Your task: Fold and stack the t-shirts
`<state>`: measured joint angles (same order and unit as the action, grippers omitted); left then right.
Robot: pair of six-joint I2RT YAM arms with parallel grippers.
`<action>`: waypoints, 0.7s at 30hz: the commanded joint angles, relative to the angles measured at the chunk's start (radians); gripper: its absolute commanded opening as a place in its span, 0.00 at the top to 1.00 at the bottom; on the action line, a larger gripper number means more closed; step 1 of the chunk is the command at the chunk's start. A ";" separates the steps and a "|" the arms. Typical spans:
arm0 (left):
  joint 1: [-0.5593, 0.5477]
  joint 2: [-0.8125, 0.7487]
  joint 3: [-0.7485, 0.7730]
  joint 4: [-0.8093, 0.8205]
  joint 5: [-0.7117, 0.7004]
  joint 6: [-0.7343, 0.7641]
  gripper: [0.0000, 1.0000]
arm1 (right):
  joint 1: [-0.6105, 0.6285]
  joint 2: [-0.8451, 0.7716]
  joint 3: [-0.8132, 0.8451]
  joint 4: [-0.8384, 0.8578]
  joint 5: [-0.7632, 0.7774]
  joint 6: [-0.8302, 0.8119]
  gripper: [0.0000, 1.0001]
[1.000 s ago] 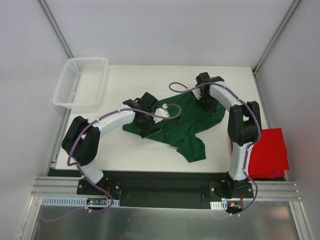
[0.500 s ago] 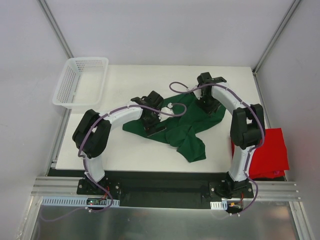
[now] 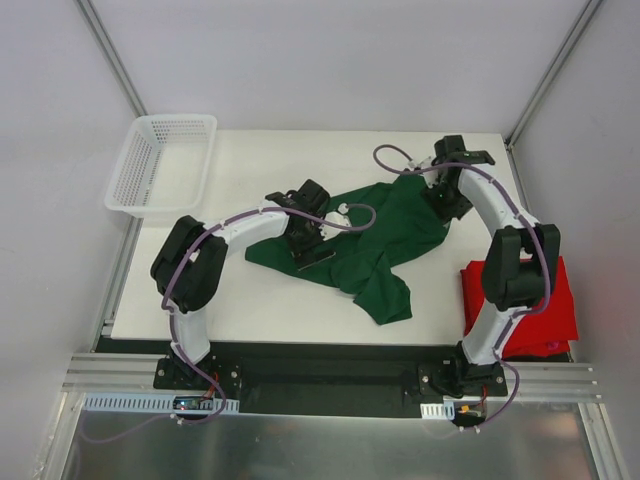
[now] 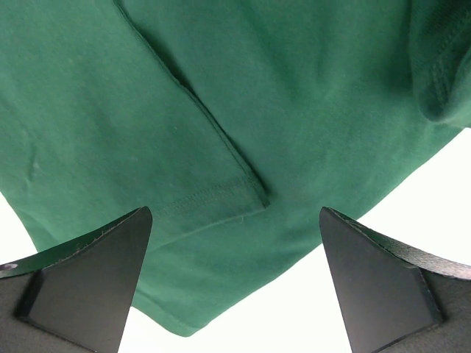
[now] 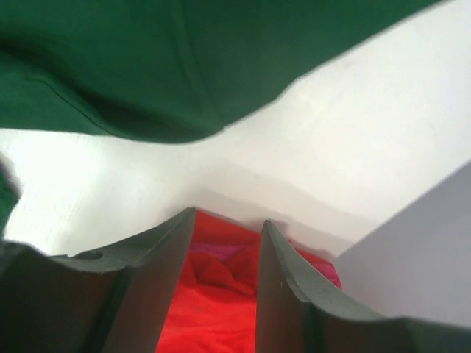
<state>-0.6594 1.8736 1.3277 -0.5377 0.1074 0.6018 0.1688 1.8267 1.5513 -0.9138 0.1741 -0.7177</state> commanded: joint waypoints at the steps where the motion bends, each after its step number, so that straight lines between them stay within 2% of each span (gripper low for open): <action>1: 0.006 0.021 0.050 -0.001 0.011 0.019 0.02 | -0.020 -0.118 -0.023 -0.014 -0.050 0.006 0.55; 9: 0.006 0.055 0.062 0.004 0.000 0.033 0.08 | -0.023 -0.210 -0.085 -0.016 -0.096 0.004 0.54; 12: 0.006 0.061 0.067 0.004 0.000 0.032 0.24 | -0.022 -0.224 -0.094 -0.016 -0.105 0.008 0.54; 13: 0.007 0.059 0.064 0.004 0.002 0.030 0.40 | -0.022 -0.224 -0.096 -0.017 -0.105 0.009 0.53; 16: 0.007 0.056 0.061 0.004 -0.003 0.029 0.60 | -0.023 -0.224 -0.102 -0.014 -0.108 0.009 0.53; 18: 0.007 0.052 0.057 0.004 -0.008 0.027 0.61 | -0.022 -0.222 -0.106 -0.016 -0.114 0.011 0.53; 20: 0.006 0.045 0.051 0.004 -0.011 0.027 0.75 | -0.023 -0.219 -0.108 -0.014 -0.119 0.012 0.53; 21: 0.007 0.044 0.050 0.004 -0.012 0.027 0.75 | -0.022 -0.219 -0.109 -0.013 -0.120 0.014 0.53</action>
<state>-0.6594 1.9305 1.3594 -0.5304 0.0994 0.6186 0.1463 1.6451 1.4528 -0.9169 0.0830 -0.7177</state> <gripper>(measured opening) 0.280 0.466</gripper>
